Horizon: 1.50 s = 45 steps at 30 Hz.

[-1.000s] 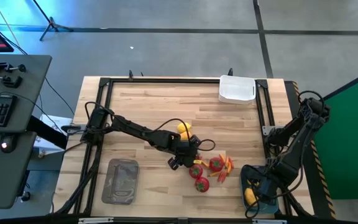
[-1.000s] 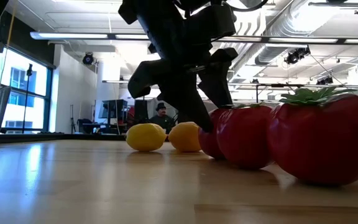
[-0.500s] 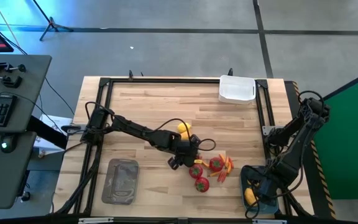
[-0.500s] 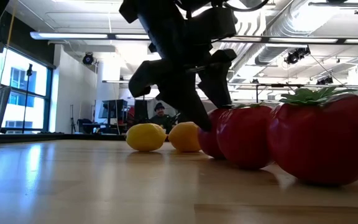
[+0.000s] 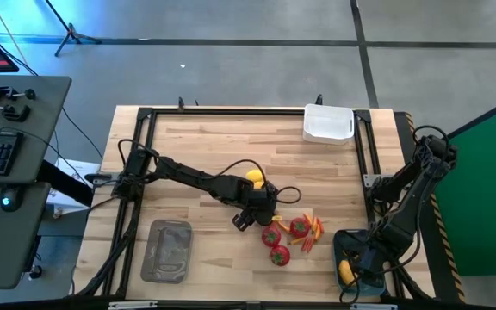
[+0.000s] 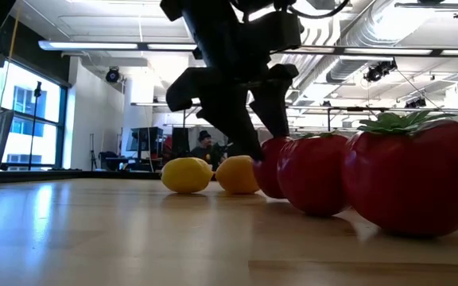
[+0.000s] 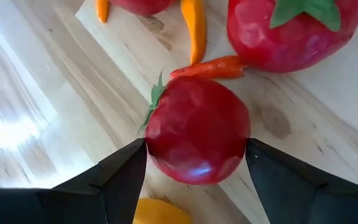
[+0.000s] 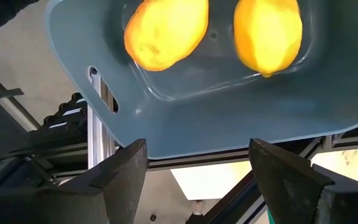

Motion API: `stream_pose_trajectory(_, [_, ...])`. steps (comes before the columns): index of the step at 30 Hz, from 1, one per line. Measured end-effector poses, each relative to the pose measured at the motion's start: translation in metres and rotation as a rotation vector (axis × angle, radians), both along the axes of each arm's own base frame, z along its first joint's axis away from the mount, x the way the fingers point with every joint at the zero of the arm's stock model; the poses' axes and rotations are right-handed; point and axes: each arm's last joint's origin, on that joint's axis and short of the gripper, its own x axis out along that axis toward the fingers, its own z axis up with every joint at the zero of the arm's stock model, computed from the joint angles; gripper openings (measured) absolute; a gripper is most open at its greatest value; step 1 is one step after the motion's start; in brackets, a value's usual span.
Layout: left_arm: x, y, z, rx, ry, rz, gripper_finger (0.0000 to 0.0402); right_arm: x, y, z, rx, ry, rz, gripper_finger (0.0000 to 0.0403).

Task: Sort produce into baskets
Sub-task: Put the tomato into the white bin

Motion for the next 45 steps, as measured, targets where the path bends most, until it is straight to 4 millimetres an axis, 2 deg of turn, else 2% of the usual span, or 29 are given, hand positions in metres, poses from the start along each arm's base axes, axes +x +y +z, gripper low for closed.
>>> stream_pose_trajectory(8, [0.002,0.001,-0.002,-0.044,0.000,-0.003,0.0260,0.003,0.001,0.000,0.023,-0.011,-0.008,0.0272])
stream_pose_trajectory(22, [0.010,0.010,-0.020,-0.050,0.017,0.013,0.0260,0.012,-0.002,0.001,0.043,-0.024,-0.044,0.0272])
stream_pose_trajectory(32, [0.010,0.017,-0.028,-0.122,0.054,0.084,0.0258,0.015,-0.003,0.001,0.053,-0.031,-0.057,0.0272])
stream_pose_trajectory(42, [0.007,0.022,-0.025,-0.132,0.076,0.126,0.0199,0.016,-0.002,0.001,0.064,-0.039,-0.055,0.0272])
stream_pose_trajectory(45, [0.005,0.024,-0.018,-0.153,0.072,0.154,0.0189,0.019,-0.001,0.010,0.080,-0.080,-0.038,0.0272])
